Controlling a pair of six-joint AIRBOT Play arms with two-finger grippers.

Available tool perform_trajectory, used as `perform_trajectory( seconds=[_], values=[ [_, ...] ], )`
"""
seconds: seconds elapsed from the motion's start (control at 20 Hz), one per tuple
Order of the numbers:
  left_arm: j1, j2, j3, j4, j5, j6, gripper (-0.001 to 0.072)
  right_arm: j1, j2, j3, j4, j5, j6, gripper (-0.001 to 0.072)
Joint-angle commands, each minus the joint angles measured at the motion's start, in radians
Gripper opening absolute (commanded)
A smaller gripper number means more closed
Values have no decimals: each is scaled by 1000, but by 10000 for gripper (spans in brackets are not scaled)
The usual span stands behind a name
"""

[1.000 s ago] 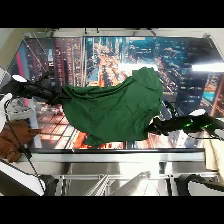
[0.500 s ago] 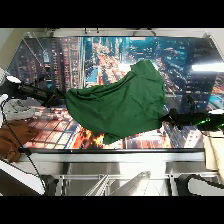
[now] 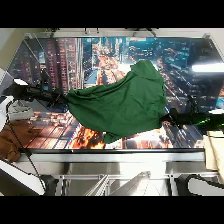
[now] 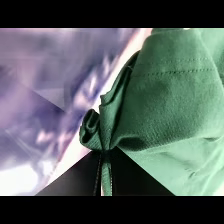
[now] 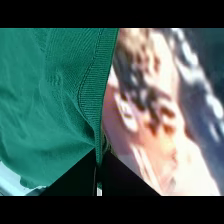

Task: Fold the shirts.

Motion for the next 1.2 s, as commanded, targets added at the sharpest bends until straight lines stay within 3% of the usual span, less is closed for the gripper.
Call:
perform_trajectory(
  seconds=[0.0, 0.25, 0.4, 0.55, 0.8, 0.9, 1.0, 1.15],
  values=[
    [11, 16, -1, -6, -33, 10, 21, -1, 13, 1, 1, 16, -3, 24],
    [86, 277, -2, -52, -270, 23, 21, -8, 224, 159, 8, 298, -18, 24],
    [123, 505, -2, -369, -435, 66, 21, -39, 440, 351, 129, 381, -19, 24],
    [123, 777, -1, -634, -480, 71, 22, -76, 643, 546, 230, 368, -40, 24],
    [245, 1172, -1, -659, -460, 69, 25, -171, 865, 820, 137, 132, -67, 22],
    [369, 1248, -1, -649, -407, 69, 26, -193, 864, 857, 94, 86, -63, 22],
    [465, 1225, -2, -640, -418, 72, 27, -193, 785, 855, 131, 129, -56, 22],
    [427, 1053, -2, -587, -417, 79, 27, -135, 545, 814, 223, 239, -54, 23]
  ],
)
